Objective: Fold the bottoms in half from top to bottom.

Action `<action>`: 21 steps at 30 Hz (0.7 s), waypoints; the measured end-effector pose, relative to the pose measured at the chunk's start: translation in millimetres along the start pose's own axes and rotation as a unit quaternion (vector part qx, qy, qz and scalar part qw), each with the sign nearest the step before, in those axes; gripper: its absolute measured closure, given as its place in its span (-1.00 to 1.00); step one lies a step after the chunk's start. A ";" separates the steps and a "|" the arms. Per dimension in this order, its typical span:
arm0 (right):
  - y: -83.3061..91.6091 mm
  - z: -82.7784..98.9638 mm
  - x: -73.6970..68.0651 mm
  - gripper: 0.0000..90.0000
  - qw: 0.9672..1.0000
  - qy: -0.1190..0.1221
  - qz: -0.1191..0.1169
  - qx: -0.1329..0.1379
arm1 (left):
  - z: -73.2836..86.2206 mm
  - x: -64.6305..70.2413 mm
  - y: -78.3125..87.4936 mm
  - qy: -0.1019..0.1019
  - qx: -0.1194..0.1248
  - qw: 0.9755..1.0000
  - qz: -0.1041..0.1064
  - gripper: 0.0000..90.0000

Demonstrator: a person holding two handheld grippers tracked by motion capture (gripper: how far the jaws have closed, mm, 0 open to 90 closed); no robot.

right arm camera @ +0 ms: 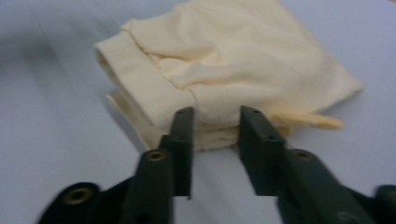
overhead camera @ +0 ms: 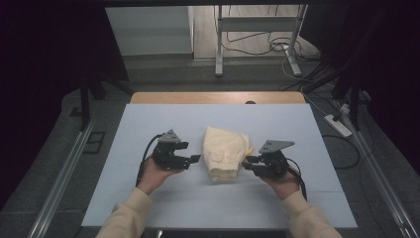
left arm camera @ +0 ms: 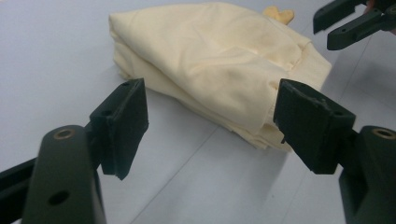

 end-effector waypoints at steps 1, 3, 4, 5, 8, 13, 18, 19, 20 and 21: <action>1.0 1.7 0.6 0.21 1.000 -0.006 0.003 -0.001 | 2.2 0.4 2.3 -0.002 0.000 1.000 -0.003 -0.42; 3.5 5.4 1.3 0.08 1.000 -0.012 0.006 -0.002 | 7.6 1.4 7.0 -0.002 -0.002 1.000 -0.008 -0.42; 5.0 7.3 1.7 0.04 1.000 -0.011 0.009 -0.004 | 10.9 1.8 9.2 -0.001 -0.002 1.000 -0.011 -0.42; 6.5 9.4 2.2 -0.01 1.000 -0.010 0.012 -0.005 | 14.3 1.9 11.3 -0.001 -0.004 1.000 -0.012 -0.42; 11.1 16.7 3.9 -0.12 1.000 -0.016 0.013 -0.009 | 24.7 1.3 16.3 0.003 -0.008 1.000 -0.016 -0.42; 21.4 29.8 8.1 -0.22 1.000 -0.024 0.013 -0.015 | 39.3 -1.8 26.1 0.017 -0.009 1.000 -0.024 -0.43; 35.8 42.5 13.0 -0.25 0.999 -0.035 0.023 -0.012 | 54.8 -2.3 34.9 0.022 -0.016 0.999 -0.029 -0.43; 38.5 44.6 13.3 -0.27 0.999 -0.036 0.024 -0.011 | 57.7 -2.7 36.3 0.023 -0.018 0.999 -0.030 -0.43; 41.1 46.7 13.3 -0.28 0.999 -0.036 0.026 -0.010 | 60.6 -2.9 37.4 0.024 -0.019 0.999 -0.030 -0.43; 43.7 48.7 13.2 -0.28 0.999 -0.033 0.028 -0.011 | 63.3 -3.1 38.4 0.024 -0.021 0.999 -0.032 -0.43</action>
Point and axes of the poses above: each handheld gripper's, and its own axes: y roughly backward along the jaws, z roughly out of its underside, x roughly to its right, the point moved 3 cm from there along -y, roughly forward along the jaws, and after that the axes turned 2 degrees about -x, right-handed, at the moved point
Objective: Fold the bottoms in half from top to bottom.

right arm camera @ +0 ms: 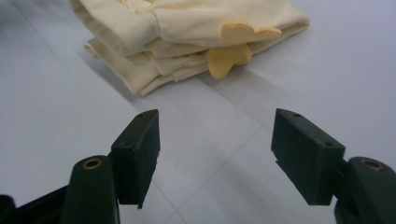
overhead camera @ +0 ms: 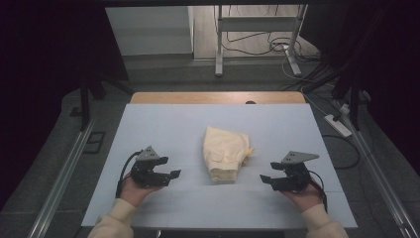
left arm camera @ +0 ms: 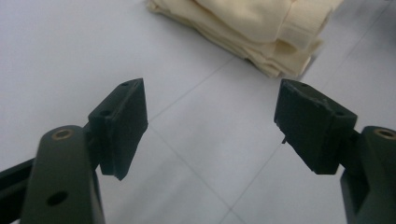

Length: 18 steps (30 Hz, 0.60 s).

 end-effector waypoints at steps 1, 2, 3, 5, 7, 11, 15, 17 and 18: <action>2.3 2.0 0.4 -0.29 1.000 0.003 0.003 0.000 | 2.4 -0.4 0.8 0.001 -0.001 1.000 -0.001 -0.43; 4.4 4.0 1.3 -0.29 1.000 0.004 0.005 0.001 | 4.6 -1.0 1.6 0.002 -0.002 1.000 -0.001 -0.43; 6.5 6.0 2.4 -0.29 1.000 0.000 0.005 0.002 | 6.4 -1.7 2.8 0.002 -0.003 1.000 -0.002 -0.43; 10.1 9.6 6.0 -0.29 1.000 -0.007 0.008 0.003 | 9.5 -2.8 4.9 0.005 -0.002 1.000 -0.001 -0.44; 12.5 12.2 9.9 -0.30 1.000 -0.016 0.009 0.003 | 11.9 -4.0 6.6 0.007 -0.001 1.000 -0.002 -0.44; 14.0 14.4 14.1 -0.30 1.000 -0.025 0.007 0.006 | 15.3 -6.0 7.3 0.010 -0.004 1.000 -0.003 -0.44; 13.5 13.6 12.2 -0.30 1.000 -0.020 -0.001 0.008 | 16.7 -7.4 6.9 0.012 -0.004 1.000 -0.001 -0.45; 13.4 13.2 11.7 -0.30 1.000 -0.015 -0.001 0.008 | 17.2 -8.1 6.5 0.015 -0.004 1.000 -0.001 -0.45; 13.7 13.2 12.0 -0.30 1.000 -0.015 0.000 0.009 | 17.2 -8.2 6.5 0.015 -0.004 1.000 0.000 -0.45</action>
Point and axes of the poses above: each handheld gripper's, and its own axes: y roughly backward along the jaws, z roughly out of its underside, x roughly to its right, the point moved 3 cm from there along -y, roughly forward along the jaws, and after that the axes turned 2 degrees about -x, right-handed, at the moved point
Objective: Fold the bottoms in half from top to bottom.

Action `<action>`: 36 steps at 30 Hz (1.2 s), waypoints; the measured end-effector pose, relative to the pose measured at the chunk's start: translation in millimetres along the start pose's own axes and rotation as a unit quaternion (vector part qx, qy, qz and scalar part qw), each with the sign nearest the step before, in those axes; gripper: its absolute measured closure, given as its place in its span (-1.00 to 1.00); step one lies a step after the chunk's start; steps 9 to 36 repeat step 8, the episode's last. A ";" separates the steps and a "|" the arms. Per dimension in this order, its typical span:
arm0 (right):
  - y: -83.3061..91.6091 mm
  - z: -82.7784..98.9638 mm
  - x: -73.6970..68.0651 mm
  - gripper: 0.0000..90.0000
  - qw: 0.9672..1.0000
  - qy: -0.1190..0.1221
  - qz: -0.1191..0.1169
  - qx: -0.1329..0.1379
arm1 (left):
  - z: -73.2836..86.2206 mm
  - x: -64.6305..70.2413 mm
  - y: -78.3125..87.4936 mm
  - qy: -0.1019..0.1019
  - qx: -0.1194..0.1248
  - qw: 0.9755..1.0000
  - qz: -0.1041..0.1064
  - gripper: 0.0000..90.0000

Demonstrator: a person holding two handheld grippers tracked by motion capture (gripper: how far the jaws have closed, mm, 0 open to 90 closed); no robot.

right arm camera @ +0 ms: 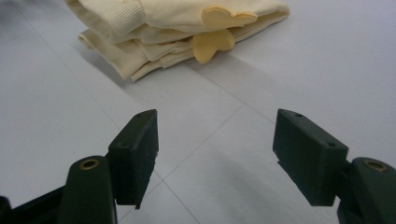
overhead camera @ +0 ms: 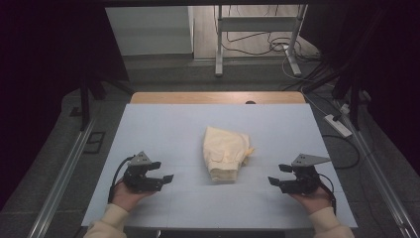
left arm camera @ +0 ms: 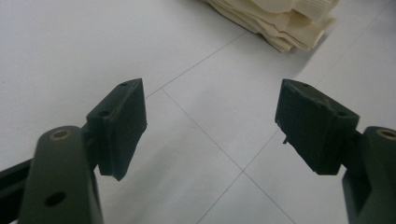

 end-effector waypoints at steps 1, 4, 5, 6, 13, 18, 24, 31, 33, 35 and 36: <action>0.4 0.0 0.5 -0.30 1.000 -0.001 0.000 0.001 | -0.1 -0.1 0.2 -0.001 0.000 1.000 0.000 -0.45; 1.4 0.3 1.8 -0.30 1.000 -0.003 0.002 0.001 | -0.6 0.0 0.2 -0.001 0.000 1.000 0.000 -0.45; 1.5 0.5 2.1 -0.30 1.000 -0.003 0.002 0.001 | -0.6 0.1 0.2 -0.001 0.001 1.000 0.000 -0.45; 1.4 0.5 2.1 -0.30 1.000 -0.004 0.001 0.001 | -0.7 0.0 0.2 -0.002 0.000 1.000 0.000 -0.46; 1.4 0.1 1.5 -0.30 1.000 -0.006 -0.004 0.002 | -0.9 -0.8 0.2 -0.001 0.000 1.000 0.001 -0.46; 1.4 0.1 1.5 -0.30 1.000 -0.006 -0.004 0.002 | -0.9 -0.8 0.2 -0.001 0.000 1.000 0.001 -0.46; 1.4 0.1 1.5 -0.30 1.000 -0.006 -0.004 0.002 | -0.9 -0.8 0.2 -0.001 0.000 1.000 0.001 -0.46; 1.4 0.1 1.5 -0.30 1.000 -0.006 -0.004 0.002 | -0.9 -0.8 0.2 -0.001 0.000 1.000 0.001 -0.46; 1.4 0.1 1.5 -0.30 1.000 -0.006 -0.004 0.002 | -0.9 -0.8 0.2 -0.001 0.000 1.000 0.001 -0.46; 1.4 0.1 1.5 -0.30 1.000 -0.006 -0.004 0.002 | -0.9 -0.8 0.2 -0.001 0.000 1.000 0.001 -0.46; 1.4 0.1 1.5 -0.30 1.000 -0.006 -0.004 0.002 | -0.9 -0.8 0.2 -0.001 0.000 1.000 0.001 -0.46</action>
Point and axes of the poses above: each handheld gripper's, and its own axes: y roughly backward along the jaws, z roughly out of its underside, x roughly to its right, the point moved 3 cm from there along -y, roughly forward along the jaws, and after that the axes turned 2 degrees about -x, right-handed, at the moved point
